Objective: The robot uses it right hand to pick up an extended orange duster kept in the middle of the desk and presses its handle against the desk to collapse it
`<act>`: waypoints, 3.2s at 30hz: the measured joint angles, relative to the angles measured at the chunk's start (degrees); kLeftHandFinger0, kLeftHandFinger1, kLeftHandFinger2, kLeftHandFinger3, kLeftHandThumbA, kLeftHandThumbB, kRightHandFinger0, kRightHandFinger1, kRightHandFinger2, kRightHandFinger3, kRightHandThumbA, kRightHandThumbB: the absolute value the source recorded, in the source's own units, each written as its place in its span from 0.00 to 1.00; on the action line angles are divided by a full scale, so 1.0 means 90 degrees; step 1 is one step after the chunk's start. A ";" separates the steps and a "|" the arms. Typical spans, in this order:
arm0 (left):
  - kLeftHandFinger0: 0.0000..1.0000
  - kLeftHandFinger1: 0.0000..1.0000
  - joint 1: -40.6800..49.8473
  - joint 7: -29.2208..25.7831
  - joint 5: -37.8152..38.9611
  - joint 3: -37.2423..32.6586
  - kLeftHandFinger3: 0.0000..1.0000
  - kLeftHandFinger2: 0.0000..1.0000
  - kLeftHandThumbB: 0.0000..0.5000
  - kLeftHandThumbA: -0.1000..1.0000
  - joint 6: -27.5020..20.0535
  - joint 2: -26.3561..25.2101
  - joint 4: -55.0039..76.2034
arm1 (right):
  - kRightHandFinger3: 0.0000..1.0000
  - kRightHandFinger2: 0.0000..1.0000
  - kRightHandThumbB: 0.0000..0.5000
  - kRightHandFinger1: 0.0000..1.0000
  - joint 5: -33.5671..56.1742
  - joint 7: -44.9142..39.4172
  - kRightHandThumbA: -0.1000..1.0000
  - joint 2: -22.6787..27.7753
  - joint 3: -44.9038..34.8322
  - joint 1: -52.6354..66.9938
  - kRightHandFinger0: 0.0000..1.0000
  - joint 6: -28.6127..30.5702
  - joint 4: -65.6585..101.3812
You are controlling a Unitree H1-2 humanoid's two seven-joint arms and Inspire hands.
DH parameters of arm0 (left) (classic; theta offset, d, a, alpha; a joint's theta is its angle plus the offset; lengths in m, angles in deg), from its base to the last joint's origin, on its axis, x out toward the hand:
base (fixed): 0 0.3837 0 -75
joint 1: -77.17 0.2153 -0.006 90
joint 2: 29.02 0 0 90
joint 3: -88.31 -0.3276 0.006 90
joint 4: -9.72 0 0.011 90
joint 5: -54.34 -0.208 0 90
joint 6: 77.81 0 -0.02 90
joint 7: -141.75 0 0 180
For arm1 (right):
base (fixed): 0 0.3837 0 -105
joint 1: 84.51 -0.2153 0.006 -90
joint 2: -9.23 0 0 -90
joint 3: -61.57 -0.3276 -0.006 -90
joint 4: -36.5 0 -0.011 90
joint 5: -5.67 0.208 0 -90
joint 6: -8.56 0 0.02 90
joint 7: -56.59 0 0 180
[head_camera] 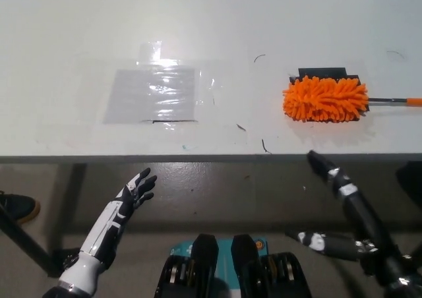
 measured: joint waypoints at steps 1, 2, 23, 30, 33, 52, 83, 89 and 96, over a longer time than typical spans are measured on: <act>1.00 1.00 0.0000 0.0004 0.0000 0.0001 1.00 1.00 0.41 1.00 0.0000 0.0000 0.0000 | 1.00 1.00 0.70 1.00 -0.0069 0.0000 1.00 0.0104 -0.0078 0.0006 1.00 -0.0042 0.0227; 1.00 1.00 0.0000 0.0005 0.0000 0.0002 1.00 1.00 0.41 1.00 0.0000 0.0001 0.0001 | 1.00 1.00 0.70 1.00 -0.0175 -0.0002 1.00 0.0229 -0.0163 -0.0010 1.00 -0.0115 0.0554; 1.00 1.00 0.0002 0.0039 0.0002 0.0017 1.00 1.00 0.42 1.00 0.0002 0.0023 0.0000 | 1.00 1.00 0.79 1.00 -0.1314 -0.1237 1.00 0.2342 0.0712 -0.4351 1.00 -0.2383 -0.0499; 1.00 1.00 -0.0002 0.0052 0.0004 0.0024 1.00 1.00 0.39 1.00 0.0000 0.0024 0.0000 | 1.00 1.00 0.77 1.00 -0.1969 -0.1723 1.00 0.2234 0.1892 -0.5759 1.00 -0.2745 -0.2653; 1.00 1.00 -0.0008 0.0059 0.0005 0.0026 1.00 1.00 0.38 1.00 0.0000 0.0026 0.0000 | 1.00 1.00 0.80 1.00 -0.2172 -0.1839 1.00 0.2018 0.2185 -0.6215 1.00 -0.2789 -0.3535; 1.00 1.00 -0.0007 0.0098 0.0033 0.0039 1.00 1.00 0.34 1.00 0.0002 0.0030 0.0007 | 1.00 1.00 0.90 1.00 -0.2628 -0.2042 1.00 0.0989 0.2637 -0.6975 1.00 -0.2783 -0.6243; 1.00 1.00 -0.0008 0.0095 -0.0251 0.0039 1.00 1.00 0.42 1.00 -0.0005 0.0017 0.0002 | 1.00 1.00 0.89 1.00 -0.2943 -0.2206 1.00 0.0365 0.2995 -0.7726 1.00 -0.2205 -0.9146; 1.00 1.00 -0.0014 0.0095 -0.0314 0.0039 1.00 1.00 0.43 1.00 -0.0012 0.0011 0.0002 | 1.00 1.00 0.65 1.00 -0.3072 -0.2288 1.00 0.0241 0.3269 -0.7875 1.00 -0.2069 -0.9661; 1.00 1.00 -0.0037 0.0095 -0.0343 0.0045 1.00 1.00 0.44 1.00 -0.0010 0.0010 0.0002 | 0.51 0.66 0.37 0.65 -0.3191 -0.1992 0.00 0.0168 0.3406 -0.7953 0.25 -0.2017 -0.9854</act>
